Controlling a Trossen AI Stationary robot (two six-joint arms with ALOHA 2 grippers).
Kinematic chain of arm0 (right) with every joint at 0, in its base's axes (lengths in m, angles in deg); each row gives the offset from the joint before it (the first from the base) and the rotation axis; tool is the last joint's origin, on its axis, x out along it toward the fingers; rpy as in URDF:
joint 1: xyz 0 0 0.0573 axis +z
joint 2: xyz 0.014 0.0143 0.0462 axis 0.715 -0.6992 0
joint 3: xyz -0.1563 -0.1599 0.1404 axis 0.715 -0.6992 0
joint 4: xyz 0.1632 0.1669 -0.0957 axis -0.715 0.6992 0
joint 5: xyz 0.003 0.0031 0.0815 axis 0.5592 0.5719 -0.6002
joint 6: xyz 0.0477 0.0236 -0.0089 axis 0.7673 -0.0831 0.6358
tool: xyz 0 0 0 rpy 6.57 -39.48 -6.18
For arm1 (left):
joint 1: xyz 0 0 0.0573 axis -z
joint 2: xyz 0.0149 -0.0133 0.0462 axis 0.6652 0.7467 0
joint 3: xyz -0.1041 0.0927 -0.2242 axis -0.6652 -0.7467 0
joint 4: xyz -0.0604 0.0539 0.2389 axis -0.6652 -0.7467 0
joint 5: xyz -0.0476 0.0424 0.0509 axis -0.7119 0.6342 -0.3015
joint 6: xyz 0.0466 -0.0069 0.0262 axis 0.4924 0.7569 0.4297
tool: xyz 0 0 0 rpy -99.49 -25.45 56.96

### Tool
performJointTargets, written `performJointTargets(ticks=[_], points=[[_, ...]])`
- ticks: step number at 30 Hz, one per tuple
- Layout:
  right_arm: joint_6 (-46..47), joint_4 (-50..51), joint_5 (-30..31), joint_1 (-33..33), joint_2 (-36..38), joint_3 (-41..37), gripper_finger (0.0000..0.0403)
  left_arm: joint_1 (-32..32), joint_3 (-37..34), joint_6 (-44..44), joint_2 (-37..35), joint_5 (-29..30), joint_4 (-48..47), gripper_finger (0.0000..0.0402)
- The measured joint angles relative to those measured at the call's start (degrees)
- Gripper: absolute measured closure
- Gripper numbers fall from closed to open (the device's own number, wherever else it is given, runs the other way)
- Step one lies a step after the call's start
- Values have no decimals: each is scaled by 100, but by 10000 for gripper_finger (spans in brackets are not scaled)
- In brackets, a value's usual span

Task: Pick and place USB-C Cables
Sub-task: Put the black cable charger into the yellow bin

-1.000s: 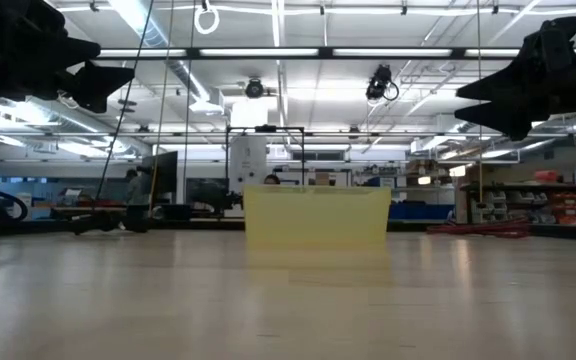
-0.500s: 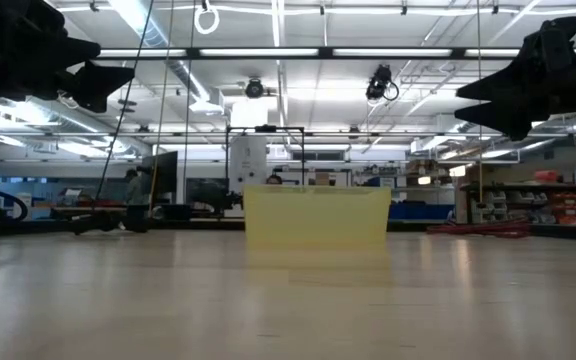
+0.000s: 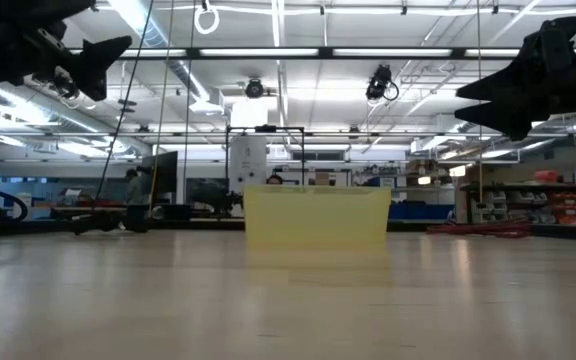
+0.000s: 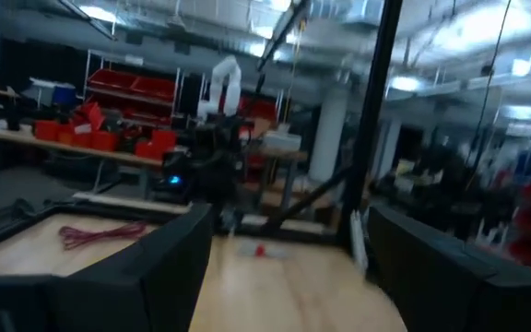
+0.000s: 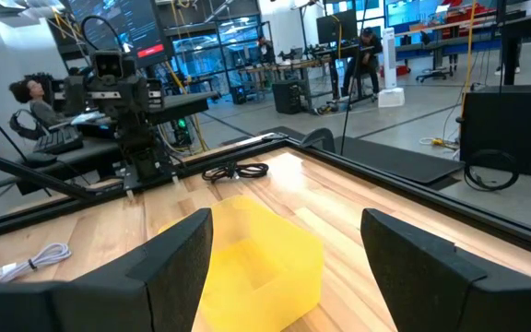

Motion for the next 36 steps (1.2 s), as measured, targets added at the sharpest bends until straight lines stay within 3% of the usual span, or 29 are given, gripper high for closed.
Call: performJointTargets(ticks=[9,13,17,28,36], points=[[16,-26,-1,-2,-2,0,118,0,0,-608,0,0,114,104],[21,-265,-1,0,-2,0,118,0,2,-1319,0,-2,104,104],[41,-756,-1,0,-2,0,118,1,0,-1439,0,7,99,104],[472,-2998,5,-2,0,-1,118,0,2,-1233,0,22,114,104],[452,-3502,16,-2,0,-1,118,2,1,-785,0,481,-390,104]])
